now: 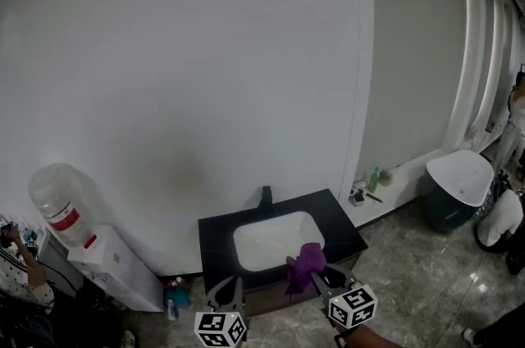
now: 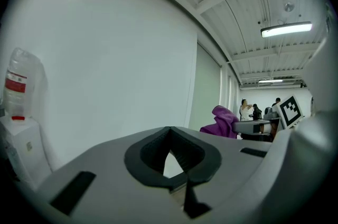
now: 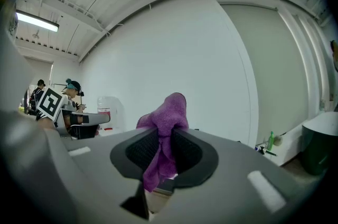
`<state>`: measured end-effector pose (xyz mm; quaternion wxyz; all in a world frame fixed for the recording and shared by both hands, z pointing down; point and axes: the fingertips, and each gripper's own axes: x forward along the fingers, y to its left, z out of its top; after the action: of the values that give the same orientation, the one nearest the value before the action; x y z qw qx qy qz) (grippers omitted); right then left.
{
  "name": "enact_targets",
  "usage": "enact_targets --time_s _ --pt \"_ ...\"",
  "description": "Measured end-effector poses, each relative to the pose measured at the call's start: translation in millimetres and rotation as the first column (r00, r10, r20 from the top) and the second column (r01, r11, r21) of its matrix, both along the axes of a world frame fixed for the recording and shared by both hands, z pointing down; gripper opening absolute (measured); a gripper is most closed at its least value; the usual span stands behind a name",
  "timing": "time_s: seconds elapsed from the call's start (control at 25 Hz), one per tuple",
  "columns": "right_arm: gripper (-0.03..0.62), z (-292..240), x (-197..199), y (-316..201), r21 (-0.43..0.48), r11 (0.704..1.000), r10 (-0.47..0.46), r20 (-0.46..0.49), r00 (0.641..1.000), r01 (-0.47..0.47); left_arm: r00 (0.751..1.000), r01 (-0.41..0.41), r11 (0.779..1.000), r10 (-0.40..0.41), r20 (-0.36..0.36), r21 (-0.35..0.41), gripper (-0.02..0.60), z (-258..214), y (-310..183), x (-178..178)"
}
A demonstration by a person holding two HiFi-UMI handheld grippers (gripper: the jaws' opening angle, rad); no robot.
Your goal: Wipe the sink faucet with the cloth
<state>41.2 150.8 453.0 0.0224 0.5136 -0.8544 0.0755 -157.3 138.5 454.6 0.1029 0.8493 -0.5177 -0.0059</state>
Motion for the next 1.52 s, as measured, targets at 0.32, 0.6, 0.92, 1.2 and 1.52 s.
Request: enact_targets --time_s 0.32,0.6,0.92,1.2,1.52 --pt "0.072 4 -31 -30 -0.002 0.999 0.040 -0.003 0.999 -0.040 0.995 -0.093 0.996 0.093 0.019 0.000 0.005 4 -21 -6" --pt "0.072 15 -32 -79 -0.023 0.999 0.040 -0.024 0.999 -0.041 0.995 -0.102 0.994 0.102 0.011 -0.032 0.005 19 -66 3" --pt "0.072 41 -1 -188 -0.058 0.998 -0.023 -0.005 1.000 0.023 0.998 -0.041 0.998 0.043 0.035 -0.055 0.005 38 -172 43" --pt "0.072 58 31 -298 -0.087 0.988 -0.128 -0.019 0.992 0.126 0.999 0.027 0.994 -0.023 0.034 -0.104 0.005 56 -272 94" --pt "0.072 97 36 -387 -0.144 0.970 -0.200 -0.026 0.979 0.195 0.997 0.051 0.988 -0.042 0.067 -0.147 0.005 79 -335 124"
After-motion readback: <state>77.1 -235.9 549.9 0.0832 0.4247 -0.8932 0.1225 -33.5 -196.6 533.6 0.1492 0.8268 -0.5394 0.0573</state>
